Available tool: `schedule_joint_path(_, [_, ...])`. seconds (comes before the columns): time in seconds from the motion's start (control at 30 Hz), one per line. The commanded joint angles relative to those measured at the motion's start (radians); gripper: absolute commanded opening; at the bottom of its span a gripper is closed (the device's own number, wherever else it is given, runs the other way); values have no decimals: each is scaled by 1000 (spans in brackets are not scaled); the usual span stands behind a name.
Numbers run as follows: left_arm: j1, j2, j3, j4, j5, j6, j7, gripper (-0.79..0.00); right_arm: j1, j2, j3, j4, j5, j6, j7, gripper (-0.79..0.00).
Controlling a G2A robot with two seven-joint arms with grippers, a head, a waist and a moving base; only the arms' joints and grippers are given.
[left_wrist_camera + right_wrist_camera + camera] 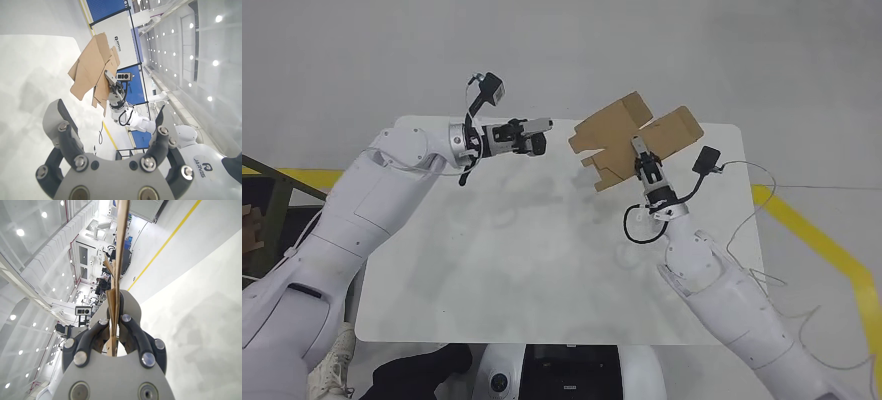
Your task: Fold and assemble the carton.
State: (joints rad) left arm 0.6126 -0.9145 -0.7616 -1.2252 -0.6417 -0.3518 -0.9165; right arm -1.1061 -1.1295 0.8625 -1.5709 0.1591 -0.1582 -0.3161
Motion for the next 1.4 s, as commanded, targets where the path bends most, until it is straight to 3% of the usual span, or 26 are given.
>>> schedule_joint_path(0.0, [6, -4, -2, 4, 2, 5, 19, 0, 2, -7, 0, 1, 14, -4, 6, -785])
schedule_joint_path(0.53, [13, -68, 13, 31, -1, -20, 92, 0, 5, -79, -31, 36, 76, -32, -46, -785])
schedule_joint_path(1.03, [45, -75, -78, 6, -34, -31, 35, 0, -3, -121, -19, 64, -4, -8, -57, -785])
schedule_joint_path(1.37, [43, -96, -80, 3, -17, 1, 15, 0, -17, -144, -6, 71, -33, -21, -30, -785])
